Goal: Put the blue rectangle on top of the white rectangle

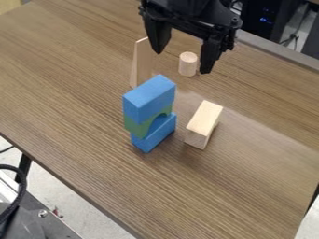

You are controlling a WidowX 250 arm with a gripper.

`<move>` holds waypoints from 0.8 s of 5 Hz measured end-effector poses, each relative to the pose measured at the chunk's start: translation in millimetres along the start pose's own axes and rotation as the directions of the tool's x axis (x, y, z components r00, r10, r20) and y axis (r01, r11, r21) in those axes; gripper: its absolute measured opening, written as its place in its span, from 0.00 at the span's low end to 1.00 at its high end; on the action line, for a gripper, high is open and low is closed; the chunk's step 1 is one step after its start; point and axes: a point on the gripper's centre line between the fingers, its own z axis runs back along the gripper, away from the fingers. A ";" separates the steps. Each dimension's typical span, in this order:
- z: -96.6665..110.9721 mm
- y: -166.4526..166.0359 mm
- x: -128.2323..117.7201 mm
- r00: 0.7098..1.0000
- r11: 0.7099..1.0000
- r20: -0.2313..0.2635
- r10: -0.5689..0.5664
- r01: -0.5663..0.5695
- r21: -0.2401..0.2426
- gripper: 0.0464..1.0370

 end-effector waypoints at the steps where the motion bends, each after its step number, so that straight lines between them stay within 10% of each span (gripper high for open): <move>1: -6.1 0.9 -4.7 1.000 1.000 -0.025 -0.001 0.001 0.006 0.96; 4: -19.2 17.9 -13.0 0.998 1.000 -0.062 -0.012 0.012 0.004 0.96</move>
